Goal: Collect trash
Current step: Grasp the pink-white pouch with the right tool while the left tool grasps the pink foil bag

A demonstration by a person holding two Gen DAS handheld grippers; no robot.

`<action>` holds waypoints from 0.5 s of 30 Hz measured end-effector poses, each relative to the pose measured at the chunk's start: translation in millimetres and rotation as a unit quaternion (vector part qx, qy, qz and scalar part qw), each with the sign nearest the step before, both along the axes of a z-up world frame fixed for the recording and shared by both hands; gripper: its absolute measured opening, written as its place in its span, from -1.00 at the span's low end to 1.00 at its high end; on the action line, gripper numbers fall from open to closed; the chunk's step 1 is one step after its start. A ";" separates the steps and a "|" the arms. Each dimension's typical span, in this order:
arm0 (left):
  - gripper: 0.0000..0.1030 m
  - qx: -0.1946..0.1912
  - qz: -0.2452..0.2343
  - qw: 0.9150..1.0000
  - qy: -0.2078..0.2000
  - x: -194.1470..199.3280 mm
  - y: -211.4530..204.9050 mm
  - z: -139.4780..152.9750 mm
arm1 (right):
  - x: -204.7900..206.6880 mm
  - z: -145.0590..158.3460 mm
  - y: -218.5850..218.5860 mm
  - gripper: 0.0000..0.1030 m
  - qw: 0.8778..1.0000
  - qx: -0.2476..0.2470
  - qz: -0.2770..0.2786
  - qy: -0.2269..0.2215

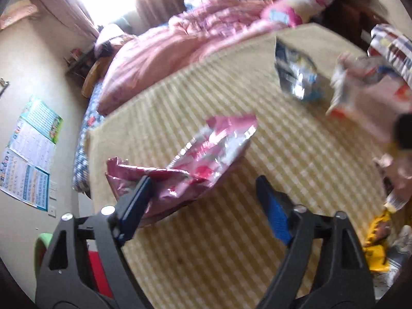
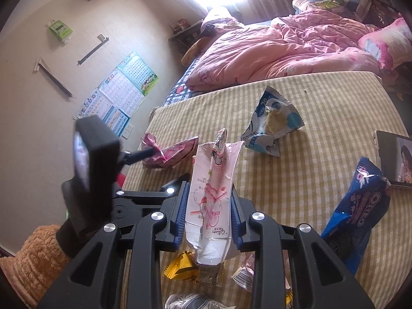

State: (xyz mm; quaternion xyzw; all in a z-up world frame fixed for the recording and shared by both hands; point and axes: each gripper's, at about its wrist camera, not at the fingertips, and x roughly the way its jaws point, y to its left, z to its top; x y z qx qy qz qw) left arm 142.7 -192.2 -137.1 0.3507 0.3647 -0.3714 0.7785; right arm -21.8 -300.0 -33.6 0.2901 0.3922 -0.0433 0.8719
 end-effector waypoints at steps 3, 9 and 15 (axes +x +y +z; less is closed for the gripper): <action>-0.17 -0.017 0.031 0.999 0.024 13.8 2.6 5.1 | -6.3 3.0 -3.5 -0.44 1.000 -0.001 -0.010 -0.003; -0.45 -0.085 0.094 0.989 0.075 30.6 29.8 20.6 | -8.1 6.6 -4.4 -0.44 1.000 0.002 -0.015 -0.009; -0.49 -0.178 0.155 0.967 0.098 10.3 77.7 53.6 | -3.8 17.2 11.0 -0.44 1.000 -0.006 0.003 -0.024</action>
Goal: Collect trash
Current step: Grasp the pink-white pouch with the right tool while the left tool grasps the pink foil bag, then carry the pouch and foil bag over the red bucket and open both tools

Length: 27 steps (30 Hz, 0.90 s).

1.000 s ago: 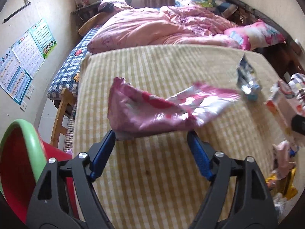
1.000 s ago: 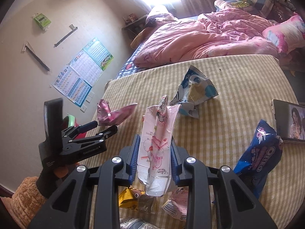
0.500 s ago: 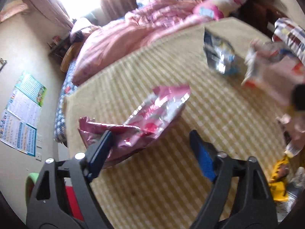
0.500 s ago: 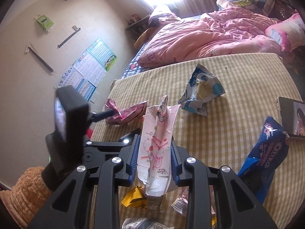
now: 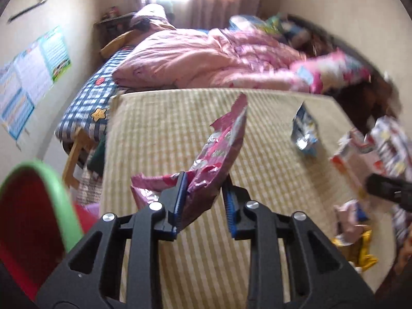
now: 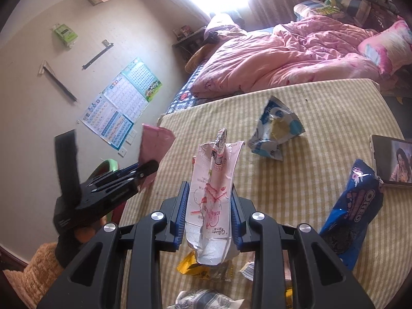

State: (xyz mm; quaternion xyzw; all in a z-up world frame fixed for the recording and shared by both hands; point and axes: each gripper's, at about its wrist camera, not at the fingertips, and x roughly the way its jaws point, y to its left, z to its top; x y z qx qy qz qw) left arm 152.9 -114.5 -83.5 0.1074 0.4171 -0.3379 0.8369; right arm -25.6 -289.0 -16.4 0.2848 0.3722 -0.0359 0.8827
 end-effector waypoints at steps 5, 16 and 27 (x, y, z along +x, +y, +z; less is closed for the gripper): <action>-0.50 -0.053 0.051 0.997 0.011 -18.8 38.2 19.8 | 4.8 9.3 19.3 -0.44 1.000 -0.012 0.024 -0.013; -0.49 -0.090 0.139 0.986 0.003 -50.4 106.3 37.0 | 16.7 16.1 64.6 -0.44 0.996 -0.033 0.080 -0.021; -0.50 -0.103 0.179 0.978 -0.026 -64.1 135.3 56.6 | 28.2 21.0 88.8 -0.44 0.991 -0.042 0.124 -0.032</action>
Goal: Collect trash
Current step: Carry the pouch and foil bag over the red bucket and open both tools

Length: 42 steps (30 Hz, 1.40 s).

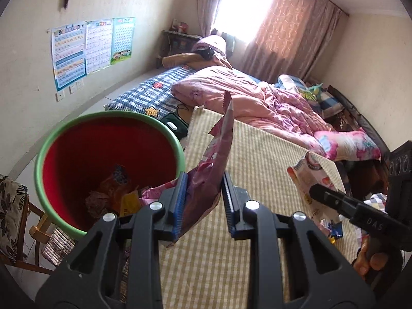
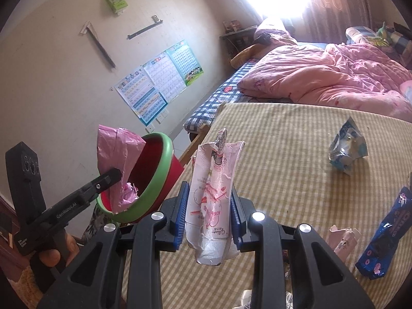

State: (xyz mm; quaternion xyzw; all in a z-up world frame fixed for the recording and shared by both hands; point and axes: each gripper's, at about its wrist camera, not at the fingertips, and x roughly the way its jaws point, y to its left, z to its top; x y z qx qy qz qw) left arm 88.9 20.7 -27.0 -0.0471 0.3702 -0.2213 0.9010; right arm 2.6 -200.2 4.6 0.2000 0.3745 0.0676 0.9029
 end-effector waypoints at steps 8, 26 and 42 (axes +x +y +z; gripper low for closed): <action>-0.50 -0.003 0.024 0.999 -0.022 -5.9 18.0 12.5 | -0.1 -3.1 2.2 -0.44 1.000 0.001 0.003 -0.003; -0.49 0.027 0.079 0.996 -0.029 -9.3 59.7 13.1 | 11.3 0.5 31.3 -0.44 0.999 -0.006 0.033 -0.013; -0.49 0.039 0.120 0.992 -0.011 -3.3 98.8 6.2 | 28.2 0.5 76.9 -0.43 0.997 -0.013 0.069 -0.019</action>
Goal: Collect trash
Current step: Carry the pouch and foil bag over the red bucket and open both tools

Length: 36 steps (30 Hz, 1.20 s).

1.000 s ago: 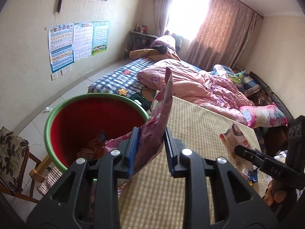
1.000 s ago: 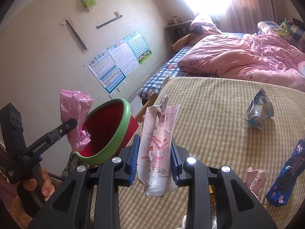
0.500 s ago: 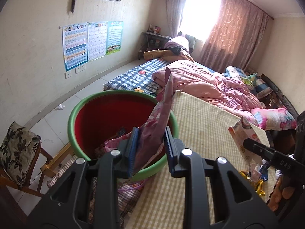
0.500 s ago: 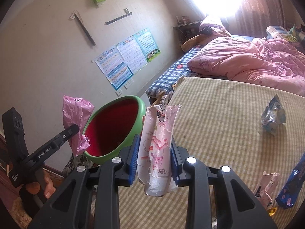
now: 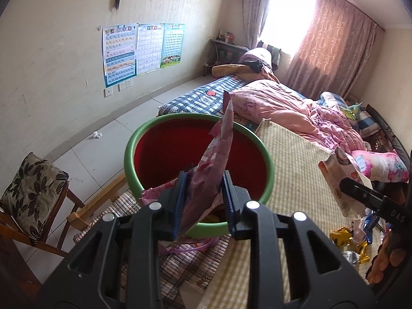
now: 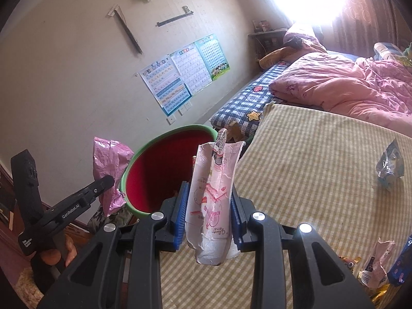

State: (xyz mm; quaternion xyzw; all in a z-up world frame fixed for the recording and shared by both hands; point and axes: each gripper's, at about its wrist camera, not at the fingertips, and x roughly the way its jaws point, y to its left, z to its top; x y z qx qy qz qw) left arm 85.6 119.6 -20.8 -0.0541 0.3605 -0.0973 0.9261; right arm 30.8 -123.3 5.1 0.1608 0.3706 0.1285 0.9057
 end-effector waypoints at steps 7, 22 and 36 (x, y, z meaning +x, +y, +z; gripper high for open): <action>-0.48 0.000 -0.001 1.000 0.002 3.5 6.0 -1.7 | 5.8 -0.7 9.3 -0.43 1.000 -0.002 0.002 0.000; -0.48 0.008 -0.011 1.000 0.004 18.0 8.5 -2.7 | 10.7 -1.7 20.6 -0.43 1.000 -0.005 0.002 0.002; -0.48 0.020 -0.026 0.999 0.004 36.1 4.1 -5.8 | 21.9 -5.7 33.7 -0.43 1.000 -0.004 0.007 0.008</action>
